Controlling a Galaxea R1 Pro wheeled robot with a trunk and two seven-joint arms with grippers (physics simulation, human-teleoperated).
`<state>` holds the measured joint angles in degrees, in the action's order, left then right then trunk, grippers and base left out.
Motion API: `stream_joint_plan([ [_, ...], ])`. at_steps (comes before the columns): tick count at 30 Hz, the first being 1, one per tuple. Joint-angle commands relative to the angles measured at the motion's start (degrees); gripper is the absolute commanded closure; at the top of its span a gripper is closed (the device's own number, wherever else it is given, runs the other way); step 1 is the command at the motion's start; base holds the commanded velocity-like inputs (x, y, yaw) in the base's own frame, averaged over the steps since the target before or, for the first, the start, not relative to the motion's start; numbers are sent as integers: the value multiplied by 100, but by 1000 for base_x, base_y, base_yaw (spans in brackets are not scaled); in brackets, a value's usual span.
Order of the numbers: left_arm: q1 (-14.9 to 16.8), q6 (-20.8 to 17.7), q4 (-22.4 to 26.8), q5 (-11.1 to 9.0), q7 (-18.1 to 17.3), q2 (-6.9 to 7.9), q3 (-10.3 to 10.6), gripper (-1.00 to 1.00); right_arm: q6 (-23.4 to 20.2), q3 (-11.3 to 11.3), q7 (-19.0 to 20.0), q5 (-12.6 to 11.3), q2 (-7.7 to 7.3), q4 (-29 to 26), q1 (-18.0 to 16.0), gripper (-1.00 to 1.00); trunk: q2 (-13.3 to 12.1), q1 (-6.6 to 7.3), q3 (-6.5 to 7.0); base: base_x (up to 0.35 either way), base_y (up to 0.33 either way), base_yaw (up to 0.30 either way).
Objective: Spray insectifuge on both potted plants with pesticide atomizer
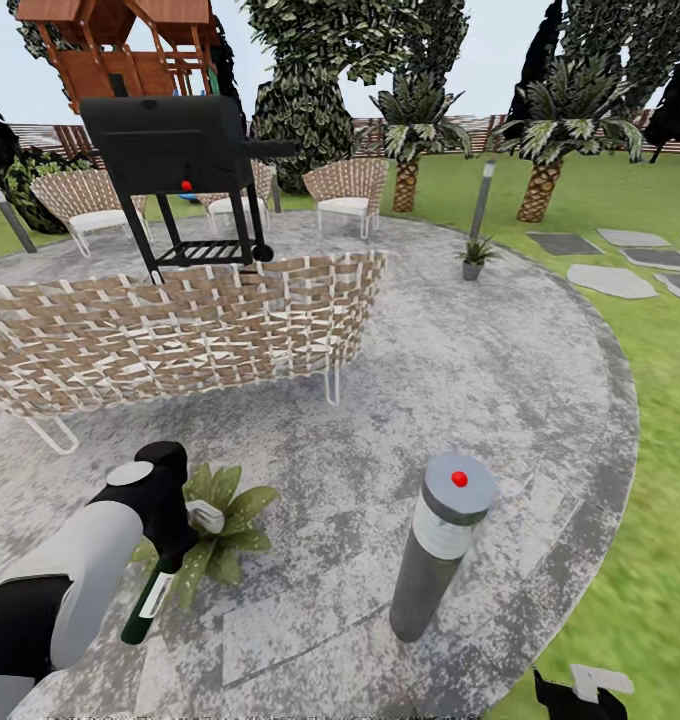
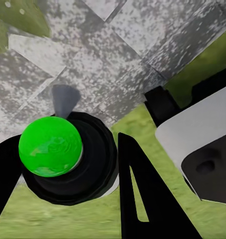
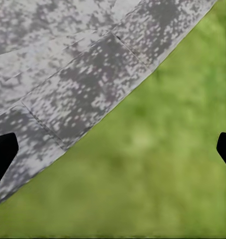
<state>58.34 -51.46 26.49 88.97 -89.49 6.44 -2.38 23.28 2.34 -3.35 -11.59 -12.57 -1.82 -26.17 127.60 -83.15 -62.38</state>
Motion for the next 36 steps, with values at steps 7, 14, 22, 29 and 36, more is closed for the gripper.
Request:
stream_joint_plan([
  [7, 11, -66, 5, 51, -51, 15, -34, 100, 9, 20, -8, -36, 26, -2, -2, -100, 2, 3, -4, -29, -14, 0],
  [14, 5, -114, 8, 34, -51, -1, -45, 100, 9, 29, -8, -36, 26, -2, -2, -100, 2, 3, -4, 0, 0, 0],
  [22, -134, -571, 30, 7, -51, -169, -46, 100, 9, 29, -8, -36, 34, -2, -2, -100, 2, 3, -4, 0, 0, 0],
  [29, -632, -612, 282, 6, -51, -35, -42, 100, 9, 42, 4, -26, 31, 8, -2, -100, 2, 3, -4, 0, 0, 0],
  [36, -806, -619, 543, 6, -51, 337, -65, 100, 9, 56, 10, -16, 29, 10, -2, -100, 2, 3, -4, 0, 0, 0],
])
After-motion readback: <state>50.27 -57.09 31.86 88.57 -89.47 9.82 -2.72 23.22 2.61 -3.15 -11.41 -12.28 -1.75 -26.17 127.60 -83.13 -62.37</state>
